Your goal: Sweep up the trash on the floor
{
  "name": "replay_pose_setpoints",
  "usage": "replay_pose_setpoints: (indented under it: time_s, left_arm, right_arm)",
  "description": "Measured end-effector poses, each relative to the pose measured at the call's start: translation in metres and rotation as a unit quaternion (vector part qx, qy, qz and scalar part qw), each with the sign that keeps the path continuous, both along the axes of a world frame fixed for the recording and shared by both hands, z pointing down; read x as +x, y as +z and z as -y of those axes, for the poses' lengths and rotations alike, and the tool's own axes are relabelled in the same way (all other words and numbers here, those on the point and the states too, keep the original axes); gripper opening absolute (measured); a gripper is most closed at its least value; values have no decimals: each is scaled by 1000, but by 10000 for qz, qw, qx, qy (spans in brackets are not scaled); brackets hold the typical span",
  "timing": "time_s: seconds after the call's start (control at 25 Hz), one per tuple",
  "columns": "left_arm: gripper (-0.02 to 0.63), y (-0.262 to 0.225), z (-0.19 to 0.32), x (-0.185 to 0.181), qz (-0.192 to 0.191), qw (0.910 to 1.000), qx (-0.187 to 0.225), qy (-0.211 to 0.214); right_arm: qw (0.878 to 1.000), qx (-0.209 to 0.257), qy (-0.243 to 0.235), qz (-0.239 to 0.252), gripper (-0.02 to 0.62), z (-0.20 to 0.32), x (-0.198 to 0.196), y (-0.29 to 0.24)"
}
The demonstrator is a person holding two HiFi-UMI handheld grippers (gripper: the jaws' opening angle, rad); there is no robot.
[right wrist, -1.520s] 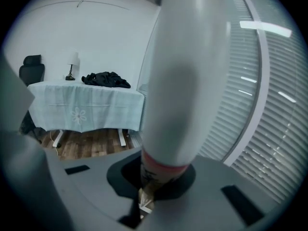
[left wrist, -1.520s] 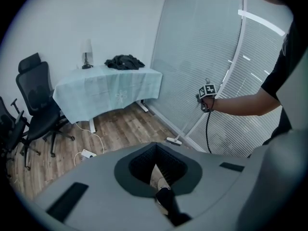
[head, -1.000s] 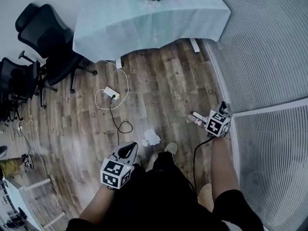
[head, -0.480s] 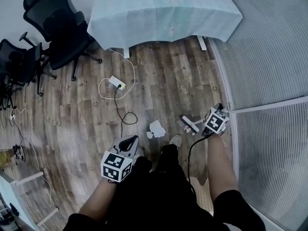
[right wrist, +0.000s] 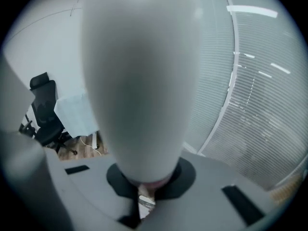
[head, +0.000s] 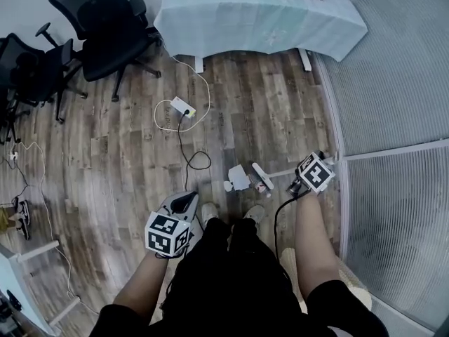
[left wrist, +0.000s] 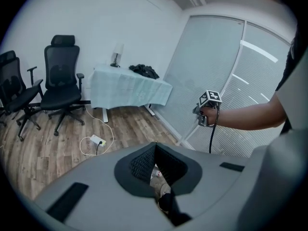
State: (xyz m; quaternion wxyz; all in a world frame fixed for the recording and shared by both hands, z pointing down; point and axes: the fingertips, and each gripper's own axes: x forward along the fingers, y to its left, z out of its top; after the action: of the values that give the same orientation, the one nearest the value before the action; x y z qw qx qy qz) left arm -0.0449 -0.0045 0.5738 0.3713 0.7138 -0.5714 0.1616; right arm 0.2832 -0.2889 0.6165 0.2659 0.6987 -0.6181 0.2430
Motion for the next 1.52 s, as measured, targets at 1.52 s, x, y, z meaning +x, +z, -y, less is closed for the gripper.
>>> replay_pose_setpoints:
  time_s: [1.52]
  left_arm:
    - [-6,-279,135,138,330,9472,3135,587]
  right_arm:
    - [8550,3057,-3979,1311,14,-112,-110,-357]
